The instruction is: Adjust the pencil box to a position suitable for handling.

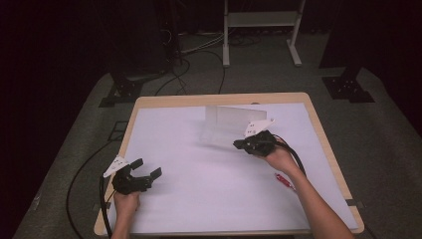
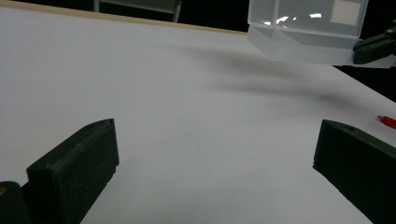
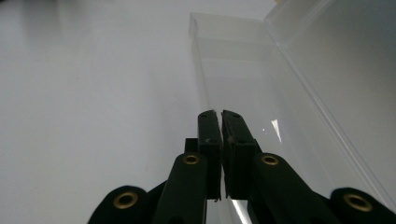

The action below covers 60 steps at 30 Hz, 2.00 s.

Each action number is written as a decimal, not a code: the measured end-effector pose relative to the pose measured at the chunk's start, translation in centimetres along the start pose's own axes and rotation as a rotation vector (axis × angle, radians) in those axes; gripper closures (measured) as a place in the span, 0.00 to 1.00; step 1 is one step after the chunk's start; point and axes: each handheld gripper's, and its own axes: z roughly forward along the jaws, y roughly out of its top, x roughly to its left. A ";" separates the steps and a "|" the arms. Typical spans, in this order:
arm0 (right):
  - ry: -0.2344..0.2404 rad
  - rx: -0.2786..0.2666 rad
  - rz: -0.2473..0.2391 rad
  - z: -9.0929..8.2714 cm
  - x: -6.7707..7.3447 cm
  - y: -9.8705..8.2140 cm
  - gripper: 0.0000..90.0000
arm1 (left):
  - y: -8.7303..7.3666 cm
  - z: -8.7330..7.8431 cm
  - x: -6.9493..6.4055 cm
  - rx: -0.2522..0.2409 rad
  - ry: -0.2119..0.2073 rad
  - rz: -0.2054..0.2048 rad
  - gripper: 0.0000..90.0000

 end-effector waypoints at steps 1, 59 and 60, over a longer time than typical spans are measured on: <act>0.006 -0.003 0.002 -0.2 0.2 0.0 0.96 | 0.0 0.0 0.0 -0.003 -0.001 -0.001 0.00; 0.204 0.066 0.083 1.0 8.9 -5.9 0.95 | 0.0 -0.1 0.0 0.004 -0.003 0.003 0.00; 0.206 0.066 0.085 1.0 8.9 -5.9 0.94 | 0.0 -0.1 0.0 0.005 -0.004 0.004 0.00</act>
